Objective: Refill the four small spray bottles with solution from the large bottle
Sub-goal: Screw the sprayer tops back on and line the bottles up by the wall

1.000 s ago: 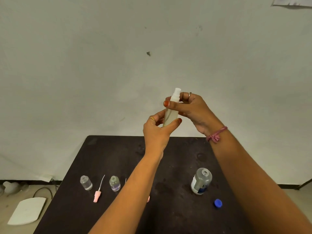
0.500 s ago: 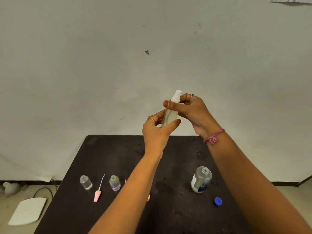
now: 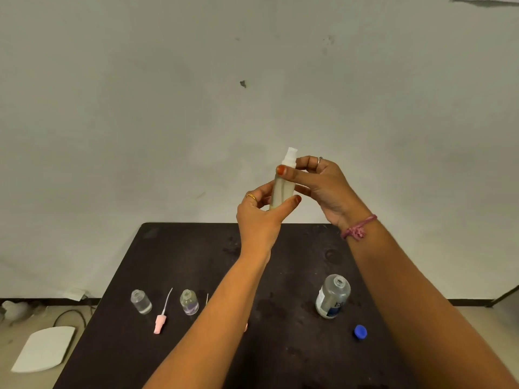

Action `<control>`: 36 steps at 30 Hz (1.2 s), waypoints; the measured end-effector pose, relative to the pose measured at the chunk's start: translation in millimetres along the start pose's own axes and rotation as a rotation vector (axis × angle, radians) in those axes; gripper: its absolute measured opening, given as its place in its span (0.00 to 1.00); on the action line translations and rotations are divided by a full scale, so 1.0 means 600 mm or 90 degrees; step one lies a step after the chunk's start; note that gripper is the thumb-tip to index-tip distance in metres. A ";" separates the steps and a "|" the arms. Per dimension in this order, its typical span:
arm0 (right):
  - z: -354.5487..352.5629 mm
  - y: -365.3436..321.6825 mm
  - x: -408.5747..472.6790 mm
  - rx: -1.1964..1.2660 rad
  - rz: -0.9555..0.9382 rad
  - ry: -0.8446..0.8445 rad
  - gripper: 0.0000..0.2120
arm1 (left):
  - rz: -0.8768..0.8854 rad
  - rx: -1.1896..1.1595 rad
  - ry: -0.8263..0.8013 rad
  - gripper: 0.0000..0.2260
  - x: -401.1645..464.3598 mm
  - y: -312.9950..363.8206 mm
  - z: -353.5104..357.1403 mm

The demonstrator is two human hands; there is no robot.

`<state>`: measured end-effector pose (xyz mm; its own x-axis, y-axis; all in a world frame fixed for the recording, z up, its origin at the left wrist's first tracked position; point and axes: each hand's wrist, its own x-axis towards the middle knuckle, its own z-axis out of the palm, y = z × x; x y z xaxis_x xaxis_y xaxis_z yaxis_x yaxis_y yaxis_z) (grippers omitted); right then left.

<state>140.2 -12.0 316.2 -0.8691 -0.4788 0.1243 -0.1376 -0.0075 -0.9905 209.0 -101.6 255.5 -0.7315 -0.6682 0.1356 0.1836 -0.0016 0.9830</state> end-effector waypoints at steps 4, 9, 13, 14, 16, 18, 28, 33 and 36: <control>-0.002 0.006 -0.001 -0.012 -0.009 -0.029 0.23 | -0.001 -0.006 0.006 0.20 0.001 -0.004 0.001; -0.013 -0.001 -0.001 -0.059 -0.009 -0.123 0.15 | -0.007 0.009 0.004 0.20 0.003 -0.008 0.001; -0.005 0.008 0.001 -0.059 -0.029 -0.055 0.12 | -0.013 0.007 0.010 0.22 0.007 -0.013 0.002; 0.000 0.010 0.000 -0.048 -0.032 -0.024 0.11 | -0.010 0.004 0.019 0.22 0.008 -0.013 0.003; 0.015 0.019 -0.001 -0.016 -0.044 0.051 0.12 | -0.004 -0.007 0.044 0.21 0.012 -0.016 0.005; 0.032 0.030 -0.001 -0.022 -0.053 0.135 0.15 | 0.001 -0.020 0.066 0.19 0.013 -0.019 0.010; 0.039 0.036 -0.001 -0.045 -0.049 0.150 0.19 | -0.006 0.036 -0.026 0.23 0.025 -0.025 0.006; 0.008 0.013 0.006 -0.068 -0.081 0.056 0.16 | -0.083 0.002 -0.321 0.23 0.036 -0.023 -0.040; -0.001 0.005 0.011 -0.087 -0.089 0.026 0.14 | -0.092 -0.032 -0.353 0.19 0.037 -0.019 -0.052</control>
<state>133.7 -14.6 314.2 -0.8554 -0.4449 0.2652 -0.3193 0.0498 -0.9463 211.3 -139.3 243.4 -0.9839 -0.1691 0.0576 0.0767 -0.1083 0.9912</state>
